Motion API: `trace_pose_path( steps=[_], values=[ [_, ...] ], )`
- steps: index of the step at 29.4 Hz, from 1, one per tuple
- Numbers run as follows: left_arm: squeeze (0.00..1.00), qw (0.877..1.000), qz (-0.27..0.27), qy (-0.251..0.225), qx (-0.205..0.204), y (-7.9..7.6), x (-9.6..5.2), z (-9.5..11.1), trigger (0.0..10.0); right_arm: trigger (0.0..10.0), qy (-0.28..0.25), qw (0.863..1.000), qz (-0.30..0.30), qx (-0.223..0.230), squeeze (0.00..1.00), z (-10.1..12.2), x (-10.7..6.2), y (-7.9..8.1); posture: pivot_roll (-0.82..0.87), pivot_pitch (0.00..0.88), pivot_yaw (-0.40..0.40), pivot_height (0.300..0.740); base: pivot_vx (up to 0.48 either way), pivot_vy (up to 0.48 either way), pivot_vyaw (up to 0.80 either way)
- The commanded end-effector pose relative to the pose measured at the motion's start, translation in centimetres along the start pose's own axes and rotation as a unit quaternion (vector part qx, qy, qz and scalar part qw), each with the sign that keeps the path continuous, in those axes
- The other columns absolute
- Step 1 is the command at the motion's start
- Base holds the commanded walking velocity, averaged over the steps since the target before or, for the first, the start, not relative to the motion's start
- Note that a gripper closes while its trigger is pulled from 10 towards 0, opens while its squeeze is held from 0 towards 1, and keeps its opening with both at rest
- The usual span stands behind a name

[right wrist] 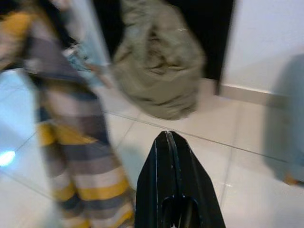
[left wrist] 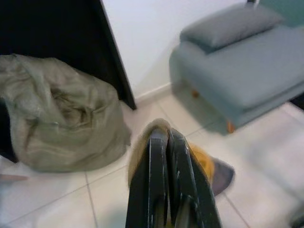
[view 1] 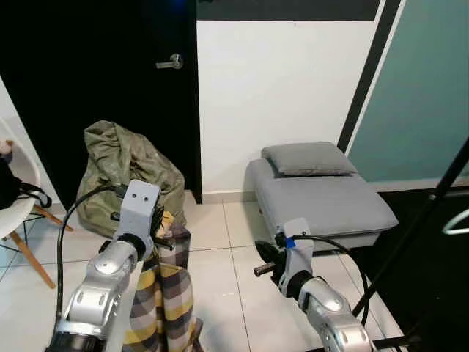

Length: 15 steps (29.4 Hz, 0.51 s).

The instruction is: Hang hanger

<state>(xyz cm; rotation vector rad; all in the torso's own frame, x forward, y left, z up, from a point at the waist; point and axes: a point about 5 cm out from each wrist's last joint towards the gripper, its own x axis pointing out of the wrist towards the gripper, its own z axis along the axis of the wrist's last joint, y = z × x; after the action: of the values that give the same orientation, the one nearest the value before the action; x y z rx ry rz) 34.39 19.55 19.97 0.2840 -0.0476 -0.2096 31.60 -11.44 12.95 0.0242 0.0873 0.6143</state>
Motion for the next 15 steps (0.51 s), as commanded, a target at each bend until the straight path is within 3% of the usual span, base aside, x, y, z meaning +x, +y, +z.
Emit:
trace_pose_path(
  steps=[1, 2, 4, 6, 7, 8, 11, 13, 15],
  values=[
    [0.0, 0.998, 0.027, -0.044, 0.024, 2.8, 0.3, 2.6, 10.0, 10.0, -0.006, 0.999, 0.054, 0.0, 0.0, 1.1, 0.3, 0.8, 0.05, 0.131, -0.043, 0.74, 0.0, 0.0, 0.0],
    [0.0, 0.996, 0.053, -0.054, 0.044, 5.0, 0.8, 4.4, 10.0, 10.0, -0.01, 0.997, 0.079, -0.002, 0.0, 1.9, 0.5, 1.1, 0.06, 0.136, -0.047, 0.74, 0.0, 0.0, 0.0],
    [0.0, 0.996, 0.053, -0.054, 0.044, 5.0, 0.8, 4.4, 10.0, 10.0, -0.01, 0.997, 0.079, -0.002, 0.0, 1.9, 0.5, 1.1, 0.06, 0.136, -0.047, 0.74, 0.0, 0.0, 0.0],
    [0.0, 0.99, 0.103, -0.068, 0.072, 8.8, 1.3, 8.3, 10.0, 10.0, -0.023, 0.992, 0.125, -0.005, 0.0, 3.5, 1.0, 1.7, 0.06, 0.13, -0.045, 0.74, 0.0, 0.0, 0.0],
    [0.0, 0.987, 0.114, -0.08, 0.08, 9.9, 1.3, 10.3, 10.0, 10.0, -0.028, 0.989, 0.144, -0.008, 0.0, 4.1, 1.2, 2.1, 0.06, 0.13, -0.045, 0.74, 0.0, 0.0, 0.0],
    [0.0, 0.987, 0.114, -0.08, 0.08, 9.9, 1.3, 10.3, 10.0, 10.0, -0.028, 0.989, 0.144, -0.008, 0.0, 4.1, 1.2, 2.1, 0.06, 0.13, -0.045, 0.74, 0.0, 0.0, 0.0],
    [0.0, 0.983, 0.096, -0.139, 0.073, 10.3, 1.3, 15.3, 10.0, 10.0, -0.032, 0.981, 0.192, -0.017, 0.0, 4.8, 1.7, 3.4, 0.06, 0.13, -0.053, 0.74, 0.0, 0.0, 0.0],
    [0.0, 0.983, 0.096, -0.139, 0.073, 10.3, 1.3, 15.3, 10.0, 10.0, -0.032, 0.981, 0.192, -0.017, 0.0, 4.8, 1.7, 3.4, 0.06, 0.13, -0.053, 0.74, 0.0, 0.0, 0.0],
    [0.0, 0.981, 0.081, -0.172, 0.04, 10.5, 1.3, 17.6, 10.0, 10.0, -0.029, 0.968, 0.249, -0.006, 0.0, 5.0, 1.4, 4.7, 0.06, 0.134, -0.055, 0.74, 0.0, 0.0, 0.0]
  ],
)
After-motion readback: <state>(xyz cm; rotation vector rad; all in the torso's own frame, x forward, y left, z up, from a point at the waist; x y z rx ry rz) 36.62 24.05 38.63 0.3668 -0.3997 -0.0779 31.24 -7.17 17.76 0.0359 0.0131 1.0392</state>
